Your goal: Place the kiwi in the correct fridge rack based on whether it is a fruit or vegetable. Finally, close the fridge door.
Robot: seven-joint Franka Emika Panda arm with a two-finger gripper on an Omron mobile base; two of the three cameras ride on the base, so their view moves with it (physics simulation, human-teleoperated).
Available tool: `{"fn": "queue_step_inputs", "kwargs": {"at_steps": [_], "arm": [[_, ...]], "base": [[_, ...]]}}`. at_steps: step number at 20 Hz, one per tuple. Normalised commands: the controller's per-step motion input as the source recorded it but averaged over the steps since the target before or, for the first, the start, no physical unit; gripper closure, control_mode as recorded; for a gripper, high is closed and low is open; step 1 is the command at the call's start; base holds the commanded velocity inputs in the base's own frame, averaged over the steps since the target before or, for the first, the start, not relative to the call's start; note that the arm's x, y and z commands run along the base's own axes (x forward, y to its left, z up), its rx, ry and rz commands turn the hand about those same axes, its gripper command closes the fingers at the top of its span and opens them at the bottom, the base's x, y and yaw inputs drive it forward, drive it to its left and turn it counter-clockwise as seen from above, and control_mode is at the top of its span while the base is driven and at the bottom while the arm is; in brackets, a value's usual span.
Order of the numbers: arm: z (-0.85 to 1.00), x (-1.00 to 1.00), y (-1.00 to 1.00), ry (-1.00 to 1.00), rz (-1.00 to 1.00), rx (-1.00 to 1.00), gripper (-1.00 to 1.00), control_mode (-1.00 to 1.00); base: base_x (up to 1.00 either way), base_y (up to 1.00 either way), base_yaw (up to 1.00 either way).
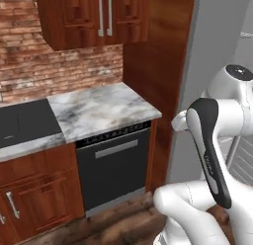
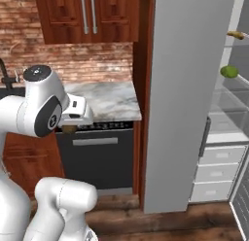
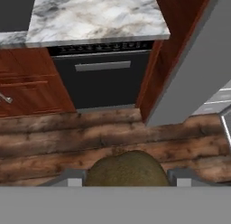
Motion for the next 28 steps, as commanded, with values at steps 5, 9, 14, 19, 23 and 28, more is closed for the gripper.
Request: {"fn": "queue_step_inputs", "kwargs": {"at_steps": [5, 9, 14, 19, 23, 28], "arm": [[0.00, 0.00, 0.00, 0.00, 0.00, 0.00, 1.00, 1.00], [0.00, 0.00, 0.00, 0.00, 0.00, 0.00, 1.00, 1.00], [0.00, 0.00, 0.00, 0.00, 0.00, 0.00, 1.00, 1.00], [0.00, 0.00, 0.00, 0.00, 0.00, 0.00, 1.00, 1.00], [0.00, 0.00, 0.00, 0.00, 0.00, 0.00, 1.00, 1.00], [0.00, 0.00, 0.00, 0.00, 0.00, 0.00, 1.00, 1.00]], "base": [[-0.06, -0.49, -0.43], [0.02, -0.74, -0.30], [0.16, -0.80, -0.15], [0.24, -0.77, -0.07], [0.24, -0.54, 0.03], [0.23, -0.42, 0.15]]}}
